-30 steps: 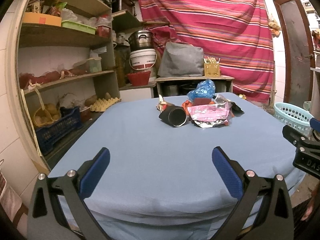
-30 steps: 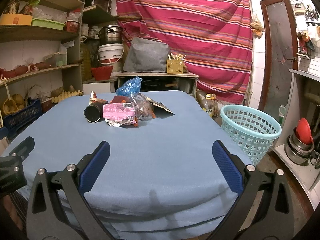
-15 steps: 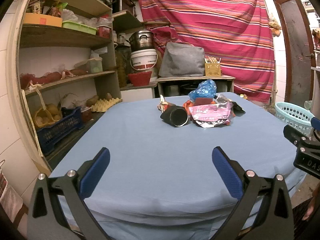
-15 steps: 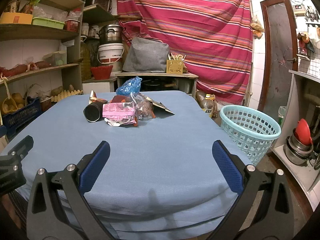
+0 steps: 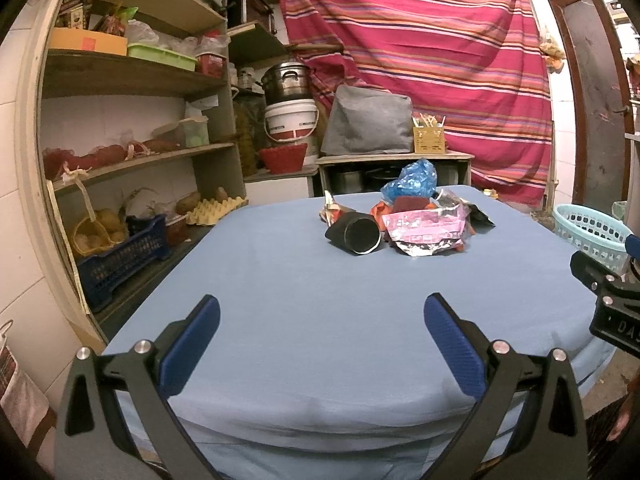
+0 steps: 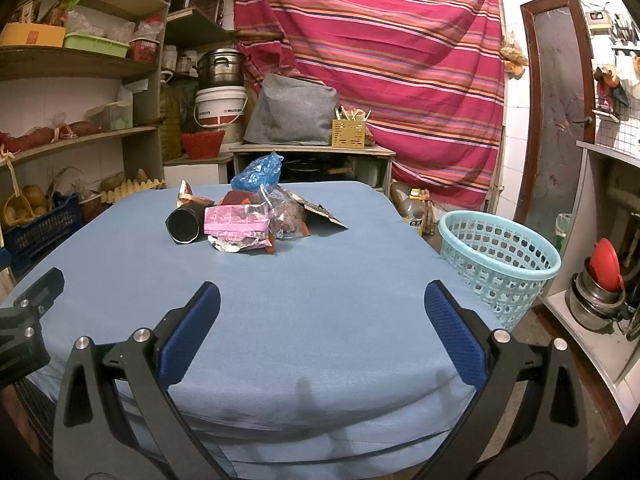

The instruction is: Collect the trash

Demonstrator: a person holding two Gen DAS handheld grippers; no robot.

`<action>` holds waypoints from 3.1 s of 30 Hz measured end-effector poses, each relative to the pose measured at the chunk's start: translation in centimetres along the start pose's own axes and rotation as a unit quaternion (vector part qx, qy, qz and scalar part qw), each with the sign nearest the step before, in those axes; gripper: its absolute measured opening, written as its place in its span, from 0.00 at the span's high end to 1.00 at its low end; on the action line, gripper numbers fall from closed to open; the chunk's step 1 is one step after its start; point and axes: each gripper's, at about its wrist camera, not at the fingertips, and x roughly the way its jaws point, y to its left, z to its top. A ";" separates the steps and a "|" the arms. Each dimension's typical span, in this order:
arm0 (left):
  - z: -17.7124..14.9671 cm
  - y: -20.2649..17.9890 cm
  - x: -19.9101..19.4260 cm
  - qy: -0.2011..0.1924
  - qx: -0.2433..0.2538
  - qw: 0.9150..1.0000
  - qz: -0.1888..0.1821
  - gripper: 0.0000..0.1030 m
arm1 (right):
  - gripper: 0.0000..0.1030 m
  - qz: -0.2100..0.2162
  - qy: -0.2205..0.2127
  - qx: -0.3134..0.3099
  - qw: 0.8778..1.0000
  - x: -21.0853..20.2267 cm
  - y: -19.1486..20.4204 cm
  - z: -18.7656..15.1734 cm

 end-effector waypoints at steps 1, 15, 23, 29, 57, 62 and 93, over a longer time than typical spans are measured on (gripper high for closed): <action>0.0 0.0 0.0 0.000 0.000 1.000 0.000 0.03 | 0.04 0.000 0.000 0.000 1.000 0.0 0.0 0.0; -0.2 0.3 0.1 -0.001 0.000 1.000 0.002 0.03 | 0.04 0.000 0.001 0.000 1.000 0.0 0.0 -0.1; -0.1 0.4 0.0 -0.002 0.001 1.000 0.002 0.03 | 0.04 0.000 0.001 -0.001 1.000 0.0 0.0 -0.1; -0.1 0.5 0.1 0.001 0.002 1.000 0.003 0.03 | 0.04 -0.001 0.003 -0.005 1.000 0.2 -0.1 -0.3; 0.4 0.8 3.0 0.036 0.003 0.999 0.016 0.03 | 0.04 0.001 0.023 -0.002 1.000 2.3 -0.4 -0.2; 0.6 0.4 4.3 0.049 0.005 0.999 0.014 0.03 | 0.04 -0.011 0.030 0.006 0.999 3.4 -1.0 0.2; 10.4 -2.2 25.0 0.154 -0.021 0.988 0.009 0.03 | 0.04 -0.043 0.147 -0.046 0.987 24.2 -2.0 9.0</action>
